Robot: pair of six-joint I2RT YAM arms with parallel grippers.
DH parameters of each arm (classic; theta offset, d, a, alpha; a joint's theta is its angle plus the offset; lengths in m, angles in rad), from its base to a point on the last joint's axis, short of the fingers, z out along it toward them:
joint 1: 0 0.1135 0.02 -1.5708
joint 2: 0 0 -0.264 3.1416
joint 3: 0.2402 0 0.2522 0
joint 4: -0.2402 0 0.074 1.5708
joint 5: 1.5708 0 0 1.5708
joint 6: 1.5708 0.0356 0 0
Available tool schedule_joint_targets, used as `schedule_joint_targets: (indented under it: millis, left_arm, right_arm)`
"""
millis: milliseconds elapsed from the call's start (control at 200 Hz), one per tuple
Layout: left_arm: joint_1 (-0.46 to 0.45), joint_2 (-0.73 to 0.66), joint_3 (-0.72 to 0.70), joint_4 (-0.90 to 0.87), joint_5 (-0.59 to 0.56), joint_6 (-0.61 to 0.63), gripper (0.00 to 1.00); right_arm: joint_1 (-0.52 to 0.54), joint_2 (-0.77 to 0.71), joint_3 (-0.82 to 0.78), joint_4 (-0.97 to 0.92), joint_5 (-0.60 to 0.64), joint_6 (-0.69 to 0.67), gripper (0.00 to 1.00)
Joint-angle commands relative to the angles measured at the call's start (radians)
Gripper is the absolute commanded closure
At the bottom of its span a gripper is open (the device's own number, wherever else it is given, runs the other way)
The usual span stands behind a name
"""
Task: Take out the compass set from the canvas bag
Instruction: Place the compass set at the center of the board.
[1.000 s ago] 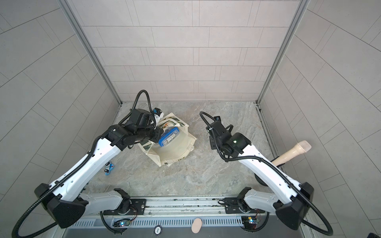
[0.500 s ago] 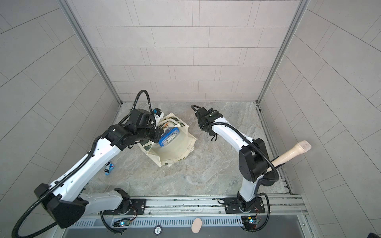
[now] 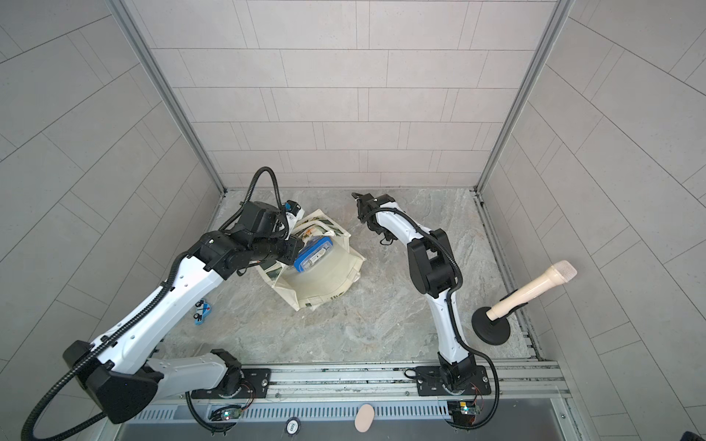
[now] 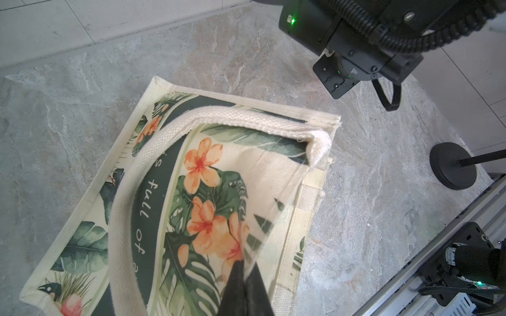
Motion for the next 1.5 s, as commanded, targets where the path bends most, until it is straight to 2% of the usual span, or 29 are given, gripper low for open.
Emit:
schedule_joint_targets:
  millis: [0, 390, 611, 861, 1056, 1171, 1291, 1421, 1496]
  left_arm:
    - [0.0, -0.048, 0.003, 0.02, 0.018, 0.018, 1.0]
    - [0.002, -0.032, 0.02, -0.042, 0.012, 0.107, 1.0]
    - [0.001, -0.026, 0.017, -0.053, 0.006, 0.13, 1.0]
    - [0.004, -0.03, 0.023, -0.073, -0.001, 0.145, 1.0]
    - [0.003, -0.024, 0.033, -0.074, -0.001, 0.139, 1.0]
    - [0.003, -0.02, 0.033, -0.07, 0.008, 0.126, 1.0]
    - [0.003, -0.024, 0.023, -0.052, 0.016, 0.104, 1.0]
    - [0.007, -0.043, -0.012, -0.012, 0.036, 0.081, 1.0]
    - [0.008, -0.056, -0.03, 0.008, 0.05, 0.062, 1.0]
  right_arm:
    - [0.002, 0.053, 0.072, -0.087, 0.042, -0.003, 0.67]
    - [-0.008, 0.173, 0.146, -0.107, -0.009, 0.016, 0.65]
    - [-0.035, 0.214, 0.133, -0.087, -0.119, 0.034, 0.63]
    - [-0.038, 0.218, 0.135, -0.079, -0.159, 0.036, 0.62]
    - [-0.039, 0.193, 0.146, -0.085, -0.213, 0.032, 0.54]
    - [-0.03, 0.11, 0.079, -0.061, -0.256, 0.03, 0.52]
    - [-0.017, -0.066, -0.077, 0.001, -0.312, 0.032, 0.52]
    - [-0.013, -0.345, -0.29, 0.101, -0.481, 0.031, 0.53]
    - [-0.01, -0.526, -0.428, 0.177, -0.623, 0.031, 0.53]
